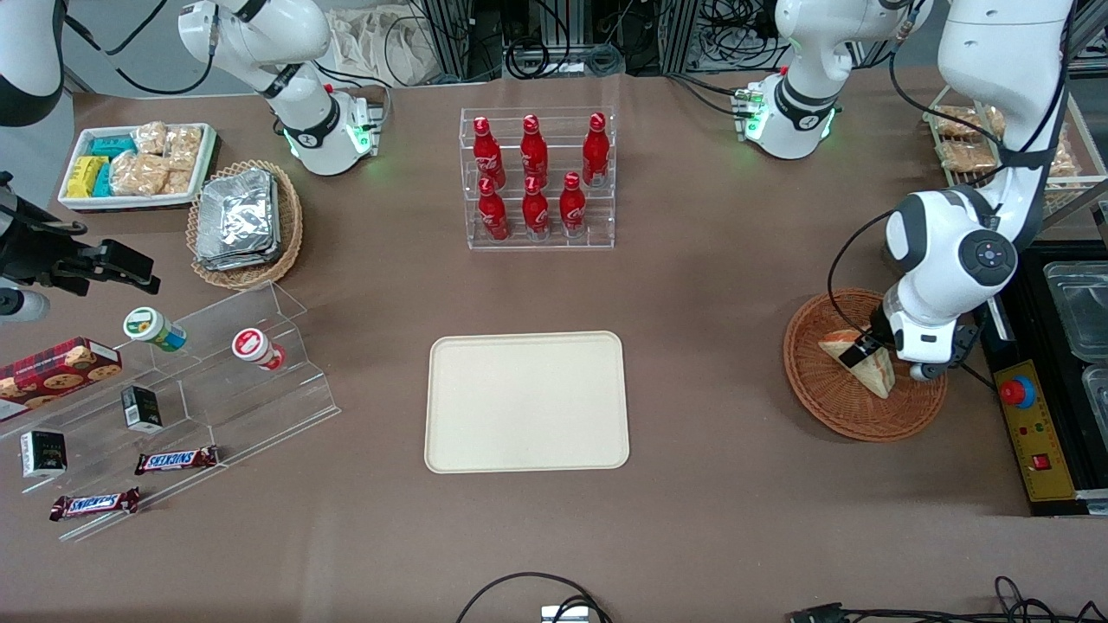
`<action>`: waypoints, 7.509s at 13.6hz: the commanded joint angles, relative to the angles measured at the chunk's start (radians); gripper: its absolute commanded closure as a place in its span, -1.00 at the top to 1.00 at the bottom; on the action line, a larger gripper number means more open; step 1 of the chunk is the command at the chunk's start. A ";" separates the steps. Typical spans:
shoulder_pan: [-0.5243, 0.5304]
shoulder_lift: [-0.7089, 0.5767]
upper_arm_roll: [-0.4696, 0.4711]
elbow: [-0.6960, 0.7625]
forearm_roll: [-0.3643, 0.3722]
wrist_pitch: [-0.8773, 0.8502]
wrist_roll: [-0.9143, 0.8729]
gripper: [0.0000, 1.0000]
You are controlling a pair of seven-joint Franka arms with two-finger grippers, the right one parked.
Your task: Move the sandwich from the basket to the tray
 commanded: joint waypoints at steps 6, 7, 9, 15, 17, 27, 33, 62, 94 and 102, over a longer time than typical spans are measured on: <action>-0.004 -0.015 0.002 -0.012 0.001 0.009 0.051 -0.67; -0.004 -0.030 0.002 -0.011 0.001 -0.006 0.082 -0.87; -0.002 -0.071 0.002 -0.005 0.001 -0.057 0.157 -0.92; -0.009 -0.202 -0.018 0.055 0.013 -0.201 0.410 -0.87; -0.009 -0.223 -0.050 0.107 0.016 -0.257 0.461 -0.85; -0.010 -0.197 -0.300 0.302 0.130 -0.348 0.426 -0.79; -0.077 -0.058 -0.426 0.547 0.135 -0.508 0.236 -0.72; -0.411 0.608 -0.423 0.946 0.323 -0.411 -0.151 -0.58; -0.251 0.211 -0.325 0.968 0.322 -0.805 -0.268 0.99; -0.061 0.045 -0.327 0.966 0.213 -0.969 0.083 1.00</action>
